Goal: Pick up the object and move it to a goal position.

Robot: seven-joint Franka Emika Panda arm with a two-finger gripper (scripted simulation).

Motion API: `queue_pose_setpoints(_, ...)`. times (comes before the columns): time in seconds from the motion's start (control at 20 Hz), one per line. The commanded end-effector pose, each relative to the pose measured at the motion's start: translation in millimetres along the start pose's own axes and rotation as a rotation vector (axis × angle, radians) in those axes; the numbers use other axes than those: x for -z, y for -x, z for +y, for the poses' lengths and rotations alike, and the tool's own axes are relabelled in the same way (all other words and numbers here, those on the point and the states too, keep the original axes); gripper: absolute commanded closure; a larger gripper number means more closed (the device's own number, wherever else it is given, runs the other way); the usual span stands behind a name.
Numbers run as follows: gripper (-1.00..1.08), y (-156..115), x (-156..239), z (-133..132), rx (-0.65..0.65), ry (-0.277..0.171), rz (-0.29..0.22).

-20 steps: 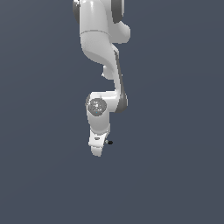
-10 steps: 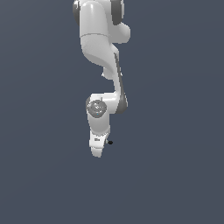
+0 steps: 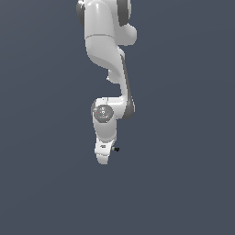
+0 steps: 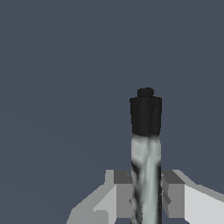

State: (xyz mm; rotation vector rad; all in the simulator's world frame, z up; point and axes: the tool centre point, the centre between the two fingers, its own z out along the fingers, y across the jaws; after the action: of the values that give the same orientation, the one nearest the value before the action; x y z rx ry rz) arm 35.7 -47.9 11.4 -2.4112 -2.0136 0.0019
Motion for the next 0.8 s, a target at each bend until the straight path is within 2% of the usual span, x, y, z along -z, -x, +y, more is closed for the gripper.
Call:
queue_pose_setpoints(0.0,1.08,-10,3,-2,0.002,0.001,0.000)
queue_pose_setpoints(0.3,1.08,-56,19,-13,0.002,0.001,0.000)
queue_pose_setpoints(0.75,1.08,-164,56,-36,0.002,0.001,0.000)
